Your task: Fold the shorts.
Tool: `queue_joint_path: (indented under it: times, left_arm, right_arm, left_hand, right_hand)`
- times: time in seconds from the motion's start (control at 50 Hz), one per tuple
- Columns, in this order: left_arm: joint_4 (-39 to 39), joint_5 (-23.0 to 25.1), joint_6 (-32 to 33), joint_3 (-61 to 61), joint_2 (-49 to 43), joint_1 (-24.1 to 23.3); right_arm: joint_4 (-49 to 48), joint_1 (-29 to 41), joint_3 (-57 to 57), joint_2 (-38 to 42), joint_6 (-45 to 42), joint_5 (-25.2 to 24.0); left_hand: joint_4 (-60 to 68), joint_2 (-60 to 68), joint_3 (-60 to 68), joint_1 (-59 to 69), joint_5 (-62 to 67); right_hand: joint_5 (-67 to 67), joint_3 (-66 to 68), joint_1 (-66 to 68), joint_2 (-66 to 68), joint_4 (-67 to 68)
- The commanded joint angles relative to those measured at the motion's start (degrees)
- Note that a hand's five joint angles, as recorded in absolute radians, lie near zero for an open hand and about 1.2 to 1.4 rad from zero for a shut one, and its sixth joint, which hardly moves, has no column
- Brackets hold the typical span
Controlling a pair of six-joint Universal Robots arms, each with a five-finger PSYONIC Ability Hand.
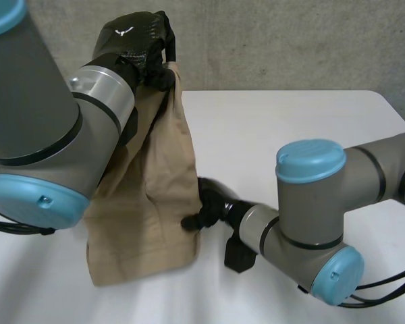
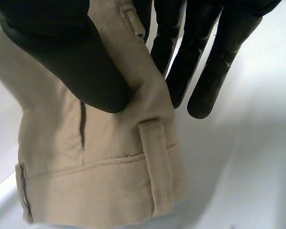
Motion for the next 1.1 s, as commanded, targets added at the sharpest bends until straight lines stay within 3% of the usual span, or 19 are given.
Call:
queue_joint_path:
  times: [0.02, 0.06, 0.16, 0.3, 0.46, 0.62, 0.76, 0.86, 0.94, 1.0, 1.1]
  left_arm:
    - [0.0, 0.4, 0.1, -4.1, 5.9, 0.6]
    - [-0.1, 0.5, 0.1, -5.0, 7.2, 0.6]
    - [-0.6, 0.7, 0.2, -7.1, 12.3, 1.0]
    - [-3.1, 1.1, 0.3, -9.6, 22.4, 1.1]
    - [-5.7, 1.2, 1.3, -9.6, 32.0, 2.3]
    - [-8.7, 1.3, 2.3, -9.2, 38.0, 2.4]
    - [-9.7, 3.7, 3.2, -10.7, 37.2, 3.3]
    - [-9.4, 6.2, 3.2, -14.1, 31.1, 6.1]
    - [-9.0, 7.8, 3.2, -16.2, 21.9, 7.9]
    - [-7.5, 7.7, 3.3, -15.6, 13.2, 7.9]
    - [-1.5, 7.6, 3.6, -11.1, -0.5, 9.0]
  right_arm:
    - [0.0, -3.2, 1.0, -10.3, -5.9, 5.1]
    - [0.1, -5.5, 1.6, -13.3, -10.2, 6.4]
    - [0.7, -10.7, 3.0, -23.2, -31.3, 8.3]
    - [2.0, -11.0, 3.2, -36.3, -49.1, 9.6]
    - [7.7, -12.8, -3.1, -48.2, -54.2, 10.9]
    - [16.8, -15.7, -11.1, -50.7, -57.3, 10.4]
    - [21.2, -15.7, -10.2, -49.8, -58.5, 9.4]
    - [21.1, -15.6, -6.0, -42.4, -59.2, 7.8]
    - [20.6, -15.6, -4.5, -36.8, -59.5, 7.7]
    - [19.2, -14.9, -4.5, -27.8, -59.8, 7.9]
    - [14.1, -14.8, -5.4, -18.3, -59.7, 8.3]
  left_hand:
    - [11.3, 11.4, 11.3, 14.5, 14.2]
    - [11.3, 11.4, 11.3, 14.5, 14.2]
    - [11.3, 11.4, 11.3, 14.5, 14.2]
    - [11.3, 11.4, 11.3, 14.5, 14.2]
    - [11.3, 11.4, 11.3, 14.5, 14.2]
    - [11.3, 11.4, 11.3, 14.5, 14.2]
    - [11.3, 11.4, 11.3, 14.5, 14.2]
    - [11.3, 11.4, 11.3, 14.5, 14.2]
    - [11.3, 11.4, 11.3, 14.5, 14.2]
    - [11.3, 11.4, 11.3, 14.5, 14.2]
    - [11.3, 11.4, 11.3, 14.5, 14.2]
  right_hand:
    - [14.7, 13.3, 24.3, 12.6, 12.6]
    - [14.7, 13.3, 24.3, 12.6, 12.6]
    - [14.7, 13.3, 24.3, 12.6, 12.6]
    - [14.7, 13.3, 24.3, 12.6, 12.6]
    - [14.7, 13.3, 24.3, 12.6, 12.6]
    - [14.7, 13.3, 24.3, 12.6, 12.6]
    - [14.7, 13.3, 24.3, 12.6, 12.6]
    - [14.7, 13.3, 24.3, 12.6, 12.6]
    - [14.7, 13.3, 24.3, 12.6, 12.6]
    - [14.7, 13.3, 24.3, 12.6, 12.6]
    - [14.7, 13.3, 24.3, 12.6, 12.6]
